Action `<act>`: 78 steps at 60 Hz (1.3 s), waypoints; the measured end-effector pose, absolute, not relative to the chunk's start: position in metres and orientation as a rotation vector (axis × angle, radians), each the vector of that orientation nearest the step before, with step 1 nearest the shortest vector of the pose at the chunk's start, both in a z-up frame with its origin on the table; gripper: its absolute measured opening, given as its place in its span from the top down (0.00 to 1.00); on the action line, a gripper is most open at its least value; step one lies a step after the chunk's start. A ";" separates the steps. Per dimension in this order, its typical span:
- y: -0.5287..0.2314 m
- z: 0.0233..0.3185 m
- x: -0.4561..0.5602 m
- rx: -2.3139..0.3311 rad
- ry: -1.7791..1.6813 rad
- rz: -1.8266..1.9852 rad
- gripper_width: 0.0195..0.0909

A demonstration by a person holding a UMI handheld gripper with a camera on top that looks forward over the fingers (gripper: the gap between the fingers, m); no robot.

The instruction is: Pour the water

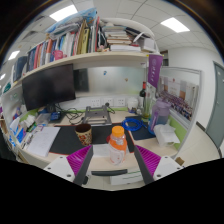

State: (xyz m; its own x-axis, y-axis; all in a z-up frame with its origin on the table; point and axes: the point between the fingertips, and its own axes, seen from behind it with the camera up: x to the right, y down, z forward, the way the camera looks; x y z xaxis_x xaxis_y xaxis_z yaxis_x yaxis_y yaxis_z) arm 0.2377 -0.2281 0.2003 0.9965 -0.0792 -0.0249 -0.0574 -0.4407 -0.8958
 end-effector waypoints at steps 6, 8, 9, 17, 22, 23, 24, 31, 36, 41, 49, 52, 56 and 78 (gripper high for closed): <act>-0.205 0.146 0.253 -2.037 0.095 -0.038 0.08; -0.196 0.133 0.256 -2.034 0.094 -0.042 0.08; -0.192 0.128 0.257 -2.031 0.089 -0.044 0.07; -0.154 0.099 0.270 -1.973 0.051 -0.082 0.07; -0.132 0.091 0.274 -1.925 0.028 -0.091 0.07; -0.129 0.089 0.274 -1.921 0.020 -0.095 0.07; -0.125 0.087 0.274 -1.915 0.015 -0.097 0.07; -0.105 0.075 0.272 -1.882 -0.018 -0.095 0.17; -0.095 0.074 0.267 -1.849 -0.046 -0.082 0.37; -0.090 0.074 0.266 -1.825 -0.035 -0.073 0.51; -0.088 0.077 0.263 -1.773 -0.049 -0.087 0.67; -0.087 0.077 0.264 -1.764 -0.039 -0.087 0.72; -0.086 0.077 0.263 -1.763 -0.044 -0.092 0.75; -0.037 0.124 0.276 -1.835 -0.474 -0.425 0.76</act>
State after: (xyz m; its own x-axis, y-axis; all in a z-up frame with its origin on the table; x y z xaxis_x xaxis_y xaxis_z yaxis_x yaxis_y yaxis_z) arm 0.2760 -0.0374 0.1243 0.8537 0.1103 0.5090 0.5179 -0.2821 -0.8076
